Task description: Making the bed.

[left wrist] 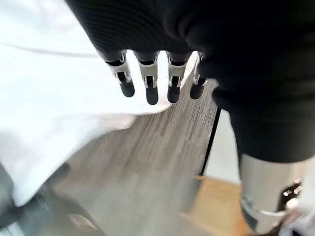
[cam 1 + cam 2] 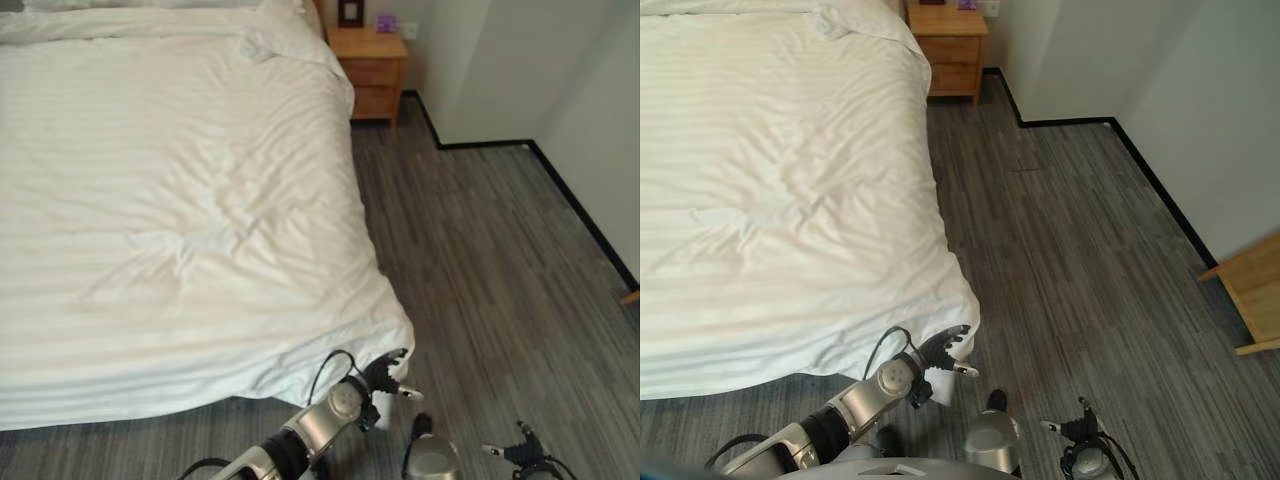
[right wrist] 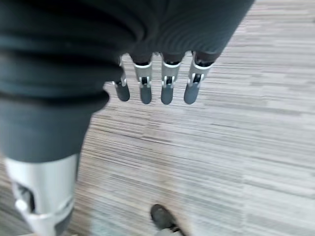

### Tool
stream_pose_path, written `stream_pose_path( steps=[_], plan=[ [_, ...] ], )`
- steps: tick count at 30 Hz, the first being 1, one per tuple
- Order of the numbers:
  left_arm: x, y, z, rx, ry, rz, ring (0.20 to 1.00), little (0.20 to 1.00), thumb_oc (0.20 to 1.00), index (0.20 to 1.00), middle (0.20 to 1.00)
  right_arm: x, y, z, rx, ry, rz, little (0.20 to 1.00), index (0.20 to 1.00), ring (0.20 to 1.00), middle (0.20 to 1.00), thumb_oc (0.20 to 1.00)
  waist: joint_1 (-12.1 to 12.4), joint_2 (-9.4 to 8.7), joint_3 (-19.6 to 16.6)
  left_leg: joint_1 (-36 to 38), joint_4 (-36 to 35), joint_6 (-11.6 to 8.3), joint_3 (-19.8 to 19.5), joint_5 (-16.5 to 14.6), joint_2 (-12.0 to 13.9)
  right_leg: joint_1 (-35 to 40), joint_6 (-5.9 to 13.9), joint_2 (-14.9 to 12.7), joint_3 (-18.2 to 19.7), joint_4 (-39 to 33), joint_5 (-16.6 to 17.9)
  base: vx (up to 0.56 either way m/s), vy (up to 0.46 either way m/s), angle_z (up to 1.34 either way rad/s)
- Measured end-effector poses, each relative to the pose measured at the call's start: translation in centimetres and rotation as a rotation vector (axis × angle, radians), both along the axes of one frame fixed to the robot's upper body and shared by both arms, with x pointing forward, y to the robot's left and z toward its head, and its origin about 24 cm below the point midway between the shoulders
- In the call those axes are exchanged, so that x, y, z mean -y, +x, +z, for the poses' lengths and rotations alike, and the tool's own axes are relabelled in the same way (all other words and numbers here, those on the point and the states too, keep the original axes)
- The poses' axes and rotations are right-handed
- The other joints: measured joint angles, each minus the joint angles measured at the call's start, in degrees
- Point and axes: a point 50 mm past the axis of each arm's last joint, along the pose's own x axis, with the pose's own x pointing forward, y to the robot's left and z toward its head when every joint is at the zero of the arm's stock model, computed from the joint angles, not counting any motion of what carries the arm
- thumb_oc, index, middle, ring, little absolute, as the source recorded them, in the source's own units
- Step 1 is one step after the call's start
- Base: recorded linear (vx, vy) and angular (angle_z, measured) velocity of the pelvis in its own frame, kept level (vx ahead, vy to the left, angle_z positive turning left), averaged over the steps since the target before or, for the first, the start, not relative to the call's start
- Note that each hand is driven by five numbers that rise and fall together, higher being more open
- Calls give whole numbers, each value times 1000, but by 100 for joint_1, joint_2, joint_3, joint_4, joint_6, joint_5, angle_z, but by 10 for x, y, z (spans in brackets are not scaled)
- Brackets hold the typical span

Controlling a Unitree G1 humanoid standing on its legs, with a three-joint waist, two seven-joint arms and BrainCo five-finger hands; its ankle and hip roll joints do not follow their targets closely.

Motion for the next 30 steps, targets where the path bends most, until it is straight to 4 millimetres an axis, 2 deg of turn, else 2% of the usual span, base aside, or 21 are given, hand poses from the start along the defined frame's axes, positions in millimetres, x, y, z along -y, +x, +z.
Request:
stream_pose_path(
  steps=[2, 5, 6, 7, 8, 9, 11, 12, 13, 14, 15, 16, 17, 18, 20, 23, 24, 25, 28, 29, 30],
  plan=[
    [-15, 1, 22, 3, -133, 34, 1000, 1000, 1000, 1000, 1000, 13, 3, 5, -11, -36, 3, 1000, 1000, 1000, 1000, 1000, 149, 5, 1, 208, -264, 9, -14, 151, -40, 4, 30, -34, 3, 167, 17, -79, 94, 8],
    [-49, 1, 25, -25, -215, 193, 1000, 1000, 1000, 1000, 1000, 31, 21, 23, 36, -93, 56, 1000, 1000, 1000, 1000, 1000, 275, -14, -29, 490, -543, 17, -57, 235, -45, 72, 46, -64, 20, 440, 26, -11, 22, 5],
    [-67, 0, 22, -39, -216, 269, 1000, 1000, 1000, 1000, 1000, 37, 31, 35, 90, -122, 75, 1000, 1000, 1000, 1000, 1000, 397, 11, -67, 614, -697, 32, -182, 327, -23, -8, 280, -68, 20, 613, -116, 16, -15, 14],
    [-75, 0, 23, -46, -247, 321, 1000, 1000, 1000, 1000, 1000, 35, 42, 49, 158, -121, 89, 1000, 1000, 1000, 1000, 1000, 384, 13, -79, 636, -763, 34, -225, 350, -8, -29, 475, -25, 53, 559, -278, 32, -33, 13],
    [-101, -5, 19, -61, -260, 459, 1000, 1000, 1000, 1000, 1000, 27, 62, 78, 306, -149, 190, 1000, 1000, 1000, 1000, 1000, 389, 19, -93, 637, -849, 49, -249, 419, 39, -2, 548, 158, 165, 168, -413, 11, -21, 21],
    [-114, -6, 17, -65, -259, 519, 1000, 1000, 1000, 1000, 1000, 21, 72, 88, 363, -158, 239, 1000, 1000, 1000, 1000, 1000, 372, -43, -123, 592, -849, -14, -320, 472, 70, 51, 551, 315, 240, -194, -404, 95, -60, 45],
    [-147, -16, 12, -72, -177, 589, 1000, 1000, 1000, 1000, 1000, 15, 91, 98, 438, -156, 270, 200, 200, 200, 200, 200, 459, -334, -298, 472, -960, -93, -642, 557, 22, 175, 511, 513, 713, -633, -157, 134, -79, 85],
    [-166, -24, 3, -91, -168, 708, 1000, 1000, 1000, 1000, 1000, 14, 99, 103, 455, -152, 272, 200, 200, 200, 200, 200, 547, -291, -266, 445, -997, -116, -958, 560, 105, 232, 494, 550, 1356, -379, -450, 117, -67, 115],
    [-172, -28, -4, -110, -182, 802, 1000, 1000, 1000, 1000, 1000, 13, 106, 109, 484, -148, 283, 200, 200, 200, 200, 200, 544, -110, -179, 417, -996, -69, -1174, 591, 306, 79, 529, 720, 1766, 85, -513, 139, -77, 122],
    [-179, -34, -10, -131, -173, 866, 1000, 1000, 1000, 1000, 1000, 10, 114, 116, 519, -138, 304, 200, 200, 200, 200, 200, 595, 210, -53, 386, -969, 23, -1288, 657, 518, -178, 626, 869, 1782, 540, -723, 133, -57, 104],
    [-184, -45, -14, -154, -153, 900, 1000, 1000, 1000, 1000, 1000, 0, 122, 120, 561, -109, 327, 200, 200, 200, 200, 200, 630, 281, -63, 356, -969, 71, -1270, 688, 639, -170, 624, 906, 1662, 157, -928, 160, -77, 64],
    [-195, -58, -17, -169, -136, 957, 1000, 1000, 1000, 1000, 1000, -12, 133, 124, 602, -58, 335, 200, 200, 200, 200, 200, 781, 182, -103, 351, -993, -13, -1274, 708, 611, -18, 588, 845, 1574, -421, -870, 99, -47, 38],
    [-210, -70, -22, -188, -110, 1042, 1000, 1000, 1000, 1000, 1000, -27, 143, 127, 649, 28, 329, 200, 200, 200, 200, 200, 876, 34, -161, 363, -1006, -299, -1274, 707, 486, 93, 522, 662, 1392, -877, -826, 133, -82, 57],
    [-223, -83, -36, -244, -85, 1180, 1000, 1000, 1000, 1000, 1000, -41, 157, 128, 700, 159, 271, 200, 200, 200, 200, 200, 908, -42, -186, 429, -1006, -611, -1303, 733, 479, 241, 377, 567, 1152, -1048, -401, 84, -85, 81],
    [-215, -90, -47, -298, -114, 1239, 1000, 1000, 1000, 1000, 1000, -48, 173, 135, 785, 330, 170, 200, 200, 200, 200, 200, 1055, 277, -228, 323, -968, -624, -1232, 744, 681, 299, 387, 689, 868, -1072, -494, 71, -87, 74],
    [-192, -102, -60, -380, -151, 1280, 1000, 1000, 1000, 1000, 1000, -68, 196, 149, 889, 622, 40, 200, 200, 200, 200, 200, 1350, 633, -260, 139, -986, -619, -1248, 892, 756, 312, 342, 745, 603, -1050, -452, -22, -77, 34],
    [-187, -100, -63, -400, -167, 1272, 1000, 1000, 1000, 1000, 1000, -76, 209, 161, 975, 793, -56, 200, 200, 200, 200, 200, 1366, 703, -246, 82, -997, -826, -1251, 1056, 782, 235, 336, 770, 575, -1069, -433, -98, -39, 19],
    [-187, -103, -65, -416, -166, 1279, 1000, 1000, 1000, 1000, 1000, -87, 215, 167, 1007, 901, -90, 200, 200, 200, 200, 200, 1448, 733, -212, -29, -983, -860, -1276, 1086, 750, 210, 302, 744, 557, -1067, -395, -68, -48, 6],
    [-185, -107, -75, -463, -140, 1283, 1000, 1000, 1000, 1000, 1000, -116, 232, 189, 1104, 1197, -182, 200, 200, 200, 200, 200, 1569, 772, -168, -327, -973, -852, -1440, 1129, 627, -12, 317, 630, 429, -1057, -343, -91, -54, 29],
    [-185, -113, -79, -486, -126, 1286, 1000, 1000, 1000, 1000, 1000, -121, 233, 189, 1111, 1256, -212, 200, 200, 200, 200, 200, 1722, 923, -92, -405, -972, -846, -1494, 1182, 606, -47, 323, 597, 375, -1043, -339, -155, -82, 40],
    [-183, -113, -82, -492, -121, 1273, 1000, 1000, 1000, 1000, 1000, -122, 235, 190, 1143, 1311, -271, 200, 200, 200, 200, 200, 1778, 939, -130, -553, -961, -853, -1567, 1229, 595, -153, 334, 566, 311, -1060, -329, -56, -20, 37]
  ],
)
